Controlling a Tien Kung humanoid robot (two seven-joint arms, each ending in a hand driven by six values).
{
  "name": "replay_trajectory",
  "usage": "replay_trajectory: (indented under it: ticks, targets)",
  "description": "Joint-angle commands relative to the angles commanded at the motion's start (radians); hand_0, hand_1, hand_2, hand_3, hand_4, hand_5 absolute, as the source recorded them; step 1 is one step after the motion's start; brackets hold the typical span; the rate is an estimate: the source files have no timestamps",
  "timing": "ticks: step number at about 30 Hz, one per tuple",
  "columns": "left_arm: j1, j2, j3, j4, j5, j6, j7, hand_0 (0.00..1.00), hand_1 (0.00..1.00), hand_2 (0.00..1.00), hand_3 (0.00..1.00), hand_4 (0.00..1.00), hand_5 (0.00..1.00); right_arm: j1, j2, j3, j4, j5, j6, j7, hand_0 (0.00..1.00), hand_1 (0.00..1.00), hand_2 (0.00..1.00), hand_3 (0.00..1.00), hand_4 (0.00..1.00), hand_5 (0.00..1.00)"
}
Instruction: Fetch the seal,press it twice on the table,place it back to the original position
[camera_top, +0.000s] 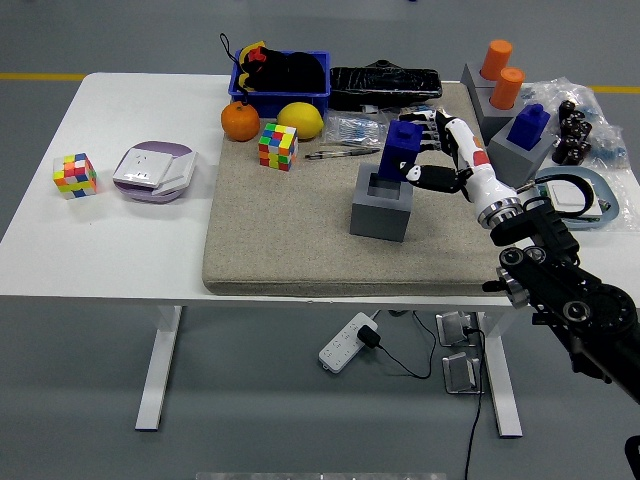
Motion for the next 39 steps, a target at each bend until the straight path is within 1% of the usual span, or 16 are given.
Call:
replay_trajectory:
  ticks: [6,13,27,39]
  targets:
    - [-0.002,0.001,0.005,0.0,0.0,-0.001,0.0,0.822,0.79,0.753,0.812,0.724,0.374,0.012,0.016,-0.031,-0.029,0.015,0.007,0.003,0.6,0.437,0.453,0.473,0.66,0.002]
    - [-0.005,0.005,0.01,-0.001,0.001,0.0,-0.003,0.822,0.789,0.753,0.812,0.725,0.374,0.028,0.021,-0.063,-0.064,0.033,0.012,0.007,0.6,0.437,0.454,0.474,0.663,0.002]
    - [-0.013,0.011,0.015,-0.003,0.004,0.0,-0.005,0.824,0.79,0.753,0.812,0.725,0.376,0.06,0.03,-0.091,-0.127,0.058,0.019,0.018,0.601,0.438,0.455,0.475,0.667,0.002]
    - [-0.011,0.011,0.017,-0.003,0.006,0.0,-0.005,0.823,0.79,0.753,0.812,0.723,0.376,0.069,0.036,-0.112,-0.159,0.073,0.023,0.024,0.601,0.437,0.454,0.477,0.668,0.002]
